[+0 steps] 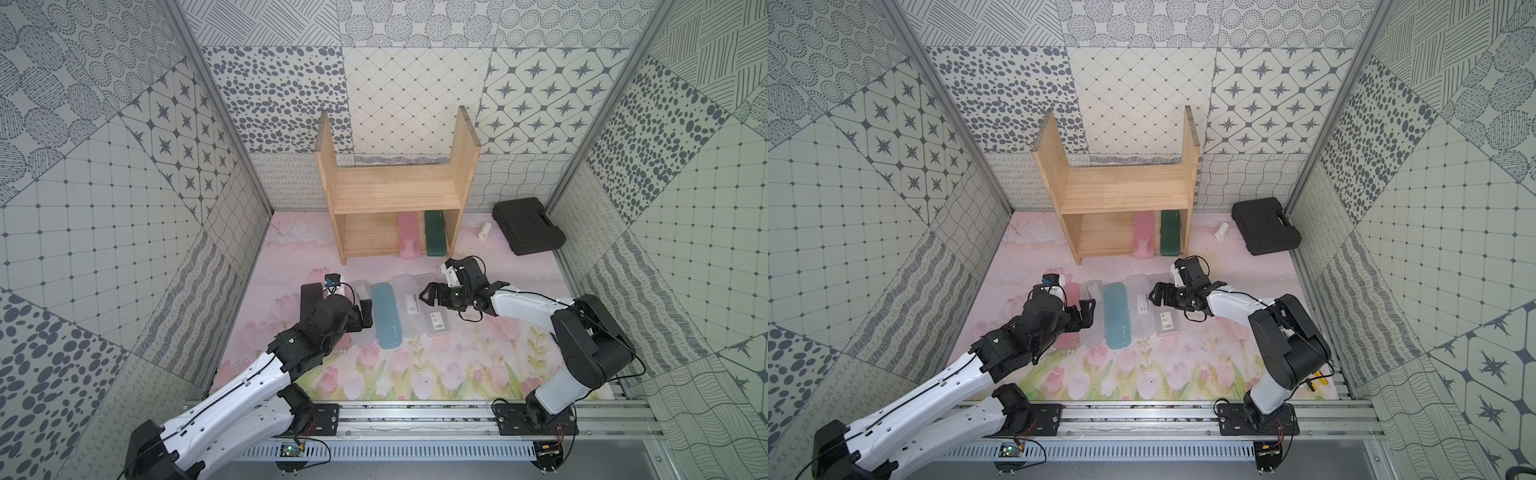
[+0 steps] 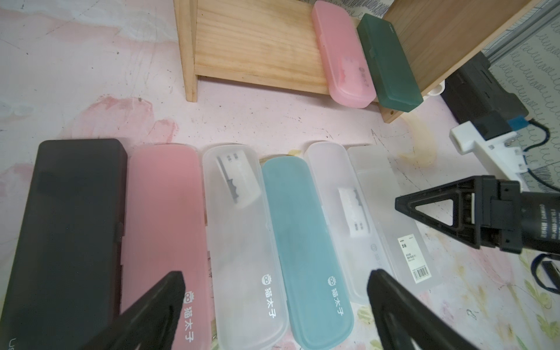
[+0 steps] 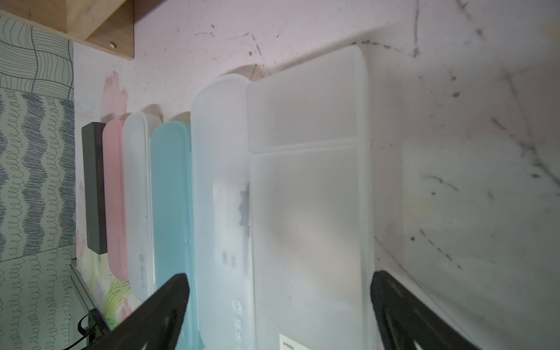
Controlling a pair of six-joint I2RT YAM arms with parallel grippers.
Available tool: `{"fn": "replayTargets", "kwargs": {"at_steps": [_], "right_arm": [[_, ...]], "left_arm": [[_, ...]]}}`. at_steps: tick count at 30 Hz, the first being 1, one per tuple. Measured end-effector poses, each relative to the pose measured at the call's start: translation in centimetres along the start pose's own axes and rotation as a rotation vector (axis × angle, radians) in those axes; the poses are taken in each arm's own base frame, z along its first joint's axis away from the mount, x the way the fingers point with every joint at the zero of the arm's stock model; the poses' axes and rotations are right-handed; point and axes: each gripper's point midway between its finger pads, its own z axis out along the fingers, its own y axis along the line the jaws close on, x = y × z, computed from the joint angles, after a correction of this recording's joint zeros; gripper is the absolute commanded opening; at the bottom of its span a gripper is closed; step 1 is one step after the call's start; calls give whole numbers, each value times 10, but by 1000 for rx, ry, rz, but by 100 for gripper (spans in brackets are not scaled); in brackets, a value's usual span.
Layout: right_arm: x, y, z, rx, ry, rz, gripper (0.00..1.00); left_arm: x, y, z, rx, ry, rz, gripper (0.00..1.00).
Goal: Remove the pencil cases from the shelf
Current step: Move the pencil case to the center of the board, then pick up the pencil case from the shelf.
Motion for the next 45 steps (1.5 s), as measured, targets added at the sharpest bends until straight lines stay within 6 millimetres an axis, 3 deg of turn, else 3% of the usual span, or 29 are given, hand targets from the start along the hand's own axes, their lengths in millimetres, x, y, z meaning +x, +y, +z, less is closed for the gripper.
{"fn": "replayTargets", "kwargs": {"at_steps": [8, 15, 19, 26, 31, 38, 45], "right_arm": [[10, 12, 5, 16, 12, 16, 98], [3, 19, -1, 99, -36, -38, 98], [-18, 31, -15, 165, -134, -124, 98], [-74, 72, -33, 229, -324, -255, 98], [-101, 81, -16, 289, -374, -305, 97], [-118, 72, 22, 382, -371, -352, 97], [-137, 77, 34, 416, -408, -372, 96]], "left_arm": [[-2, 0, 1, 1, 15, 37, 99], [7, 4, -1, 12, 23, 63, 99], [6, 6, -8, 26, -8, 59, 99], [3, 13, -16, 22, -54, 53, 99], [2, 17, -17, 9, -67, 55, 99], [1, 21, -17, -12, -77, 56, 99], [1, 21, -16, -15, -78, 56, 99]]}}
